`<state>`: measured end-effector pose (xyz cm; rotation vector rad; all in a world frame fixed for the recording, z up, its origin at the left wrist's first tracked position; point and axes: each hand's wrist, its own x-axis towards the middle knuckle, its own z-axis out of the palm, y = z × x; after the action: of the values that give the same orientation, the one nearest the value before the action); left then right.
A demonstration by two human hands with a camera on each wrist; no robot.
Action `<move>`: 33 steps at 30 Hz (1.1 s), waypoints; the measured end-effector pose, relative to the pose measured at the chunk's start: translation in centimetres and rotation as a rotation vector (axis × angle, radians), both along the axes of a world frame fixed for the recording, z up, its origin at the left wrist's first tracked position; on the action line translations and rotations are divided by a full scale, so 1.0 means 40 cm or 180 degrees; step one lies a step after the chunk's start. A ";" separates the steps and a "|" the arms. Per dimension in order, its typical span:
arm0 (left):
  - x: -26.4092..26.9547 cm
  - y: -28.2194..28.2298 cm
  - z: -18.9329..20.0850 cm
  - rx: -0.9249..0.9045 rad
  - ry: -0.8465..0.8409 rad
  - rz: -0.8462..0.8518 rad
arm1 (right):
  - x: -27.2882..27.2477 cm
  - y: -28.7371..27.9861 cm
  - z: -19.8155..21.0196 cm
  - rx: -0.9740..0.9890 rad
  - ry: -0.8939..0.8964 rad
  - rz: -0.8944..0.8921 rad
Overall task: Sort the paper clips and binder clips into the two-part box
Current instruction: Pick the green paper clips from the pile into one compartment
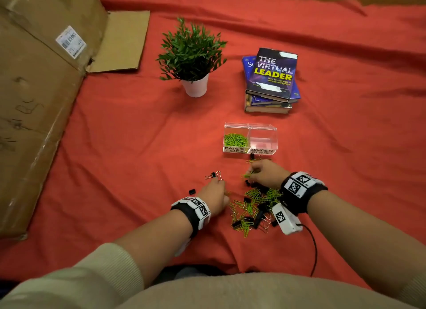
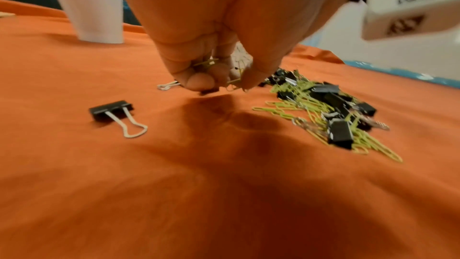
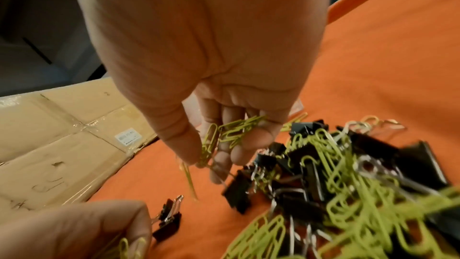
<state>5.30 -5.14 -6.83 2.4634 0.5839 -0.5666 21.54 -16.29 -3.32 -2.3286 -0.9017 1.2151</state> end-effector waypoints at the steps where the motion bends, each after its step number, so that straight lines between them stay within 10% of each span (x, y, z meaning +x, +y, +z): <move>1: -0.003 0.008 0.001 -0.0103 -0.0040 0.0079 | -0.005 -0.003 -0.001 -0.0005 0.0039 -0.0022; 10: -0.013 0.021 0.022 -0.0608 -0.0273 0.0526 | 0.063 0.094 0.082 0.0616 0.0100 -0.0875; 18: 0.022 0.070 0.066 -0.0280 -0.0314 0.0476 | 0.086 0.238 0.057 0.0035 -0.1083 -0.0099; 25: 0.179 0.147 0.127 -0.0023 -0.0698 0.0326 | 0.057 0.108 0.056 0.0631 -0.0857 -0.0563; 33: 0.328 0.160 0.105 0.0208 -0.0693 -0.0017 | -0.092 -0.098 -0.006 -0.0140 -0.0542 0.0696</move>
<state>18.42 1.25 -2.64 2.5454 0.5152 -0.2794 17.86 -20.20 -3.58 -2.4483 -1.2268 1.1401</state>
